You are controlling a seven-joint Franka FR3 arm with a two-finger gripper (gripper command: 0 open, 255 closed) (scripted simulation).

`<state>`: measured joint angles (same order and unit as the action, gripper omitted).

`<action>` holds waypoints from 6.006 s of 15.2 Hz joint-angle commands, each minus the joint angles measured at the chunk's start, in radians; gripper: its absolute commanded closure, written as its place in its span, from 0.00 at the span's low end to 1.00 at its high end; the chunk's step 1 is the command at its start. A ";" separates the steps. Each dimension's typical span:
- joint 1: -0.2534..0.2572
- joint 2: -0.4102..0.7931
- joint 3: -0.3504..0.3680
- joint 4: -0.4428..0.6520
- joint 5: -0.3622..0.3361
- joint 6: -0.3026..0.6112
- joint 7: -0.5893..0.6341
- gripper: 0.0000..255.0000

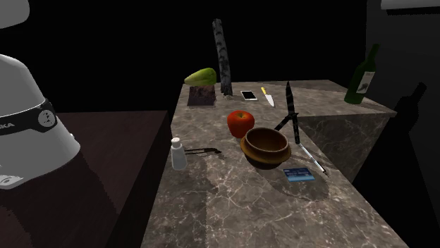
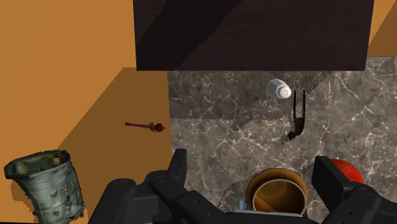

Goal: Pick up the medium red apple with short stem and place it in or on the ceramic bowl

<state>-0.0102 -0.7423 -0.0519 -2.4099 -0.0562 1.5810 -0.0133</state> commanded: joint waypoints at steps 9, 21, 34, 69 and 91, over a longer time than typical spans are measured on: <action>0.051 0.169 0.081 -0.076 0.063 0.244 0.092 0.00; 0.113 0.557 0.196 -0.026 0.098 0.584 0.226 0.00; 0.194 1.051 0.251 0.242 0.000 0.805 0.402 0.00; 0.268 1.337 0.230 0.446 -0.061 0.885 0.476 1.00; 0.241 1.118 0.266 0.448 -0.008 0.667 0.447 1.00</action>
<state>0.2315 0.3856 0.2124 -1.9637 -0.0671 2.2596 0.4352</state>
